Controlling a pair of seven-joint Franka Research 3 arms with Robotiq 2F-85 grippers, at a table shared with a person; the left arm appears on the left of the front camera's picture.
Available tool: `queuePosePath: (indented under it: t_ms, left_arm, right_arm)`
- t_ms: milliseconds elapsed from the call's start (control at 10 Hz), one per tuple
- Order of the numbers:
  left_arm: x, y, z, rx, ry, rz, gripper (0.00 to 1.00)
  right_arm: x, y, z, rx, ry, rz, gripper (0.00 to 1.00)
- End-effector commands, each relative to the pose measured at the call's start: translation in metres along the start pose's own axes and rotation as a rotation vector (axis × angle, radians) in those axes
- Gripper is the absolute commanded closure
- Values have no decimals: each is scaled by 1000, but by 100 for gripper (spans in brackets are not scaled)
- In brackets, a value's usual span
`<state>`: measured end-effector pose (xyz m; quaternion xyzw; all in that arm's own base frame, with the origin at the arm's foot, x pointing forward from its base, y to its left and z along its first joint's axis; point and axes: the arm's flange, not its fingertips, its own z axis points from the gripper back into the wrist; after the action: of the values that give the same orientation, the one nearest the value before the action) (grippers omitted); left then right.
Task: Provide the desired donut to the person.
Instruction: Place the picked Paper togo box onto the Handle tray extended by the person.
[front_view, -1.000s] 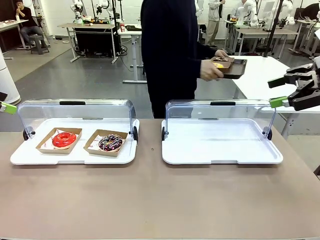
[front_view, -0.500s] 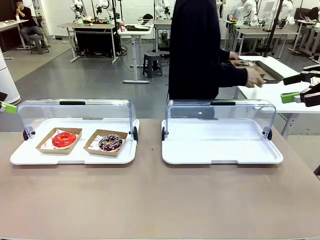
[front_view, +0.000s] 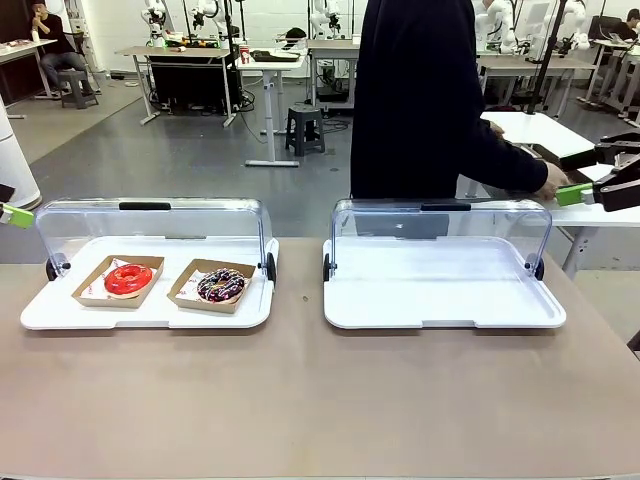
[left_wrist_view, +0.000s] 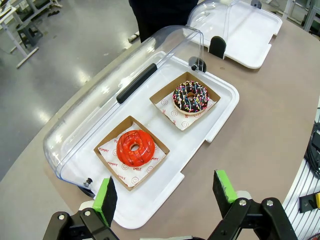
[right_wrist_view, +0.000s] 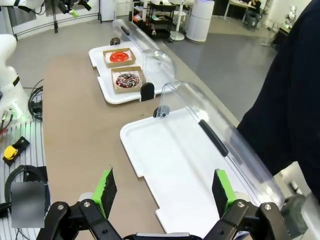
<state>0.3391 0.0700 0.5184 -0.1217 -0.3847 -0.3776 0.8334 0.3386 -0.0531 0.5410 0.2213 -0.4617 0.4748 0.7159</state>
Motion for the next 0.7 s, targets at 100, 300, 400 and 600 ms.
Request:
queuePosePath:
  t_ms: [100, 300, 400, 600]
  left_arm:
    - [-2, 1, 0, -6, -9, -2, 0]
    - [-2, 1, 0, -6, -9, -2, 0]
    - [-2, 1, 0, -6, -9, -2, 0]
    - [-2, 1, 0, -6, -9, -2, 0]
  right_arm:
    - [2, -1, -3, -35, 6, -38, 0]
    - [0, -1, 0, -11, 4, -13, 0]
    - [0, -1, 0, -11, 4, -13, 0]
    - [0, -1, 0, -11, 4, -13, 0]
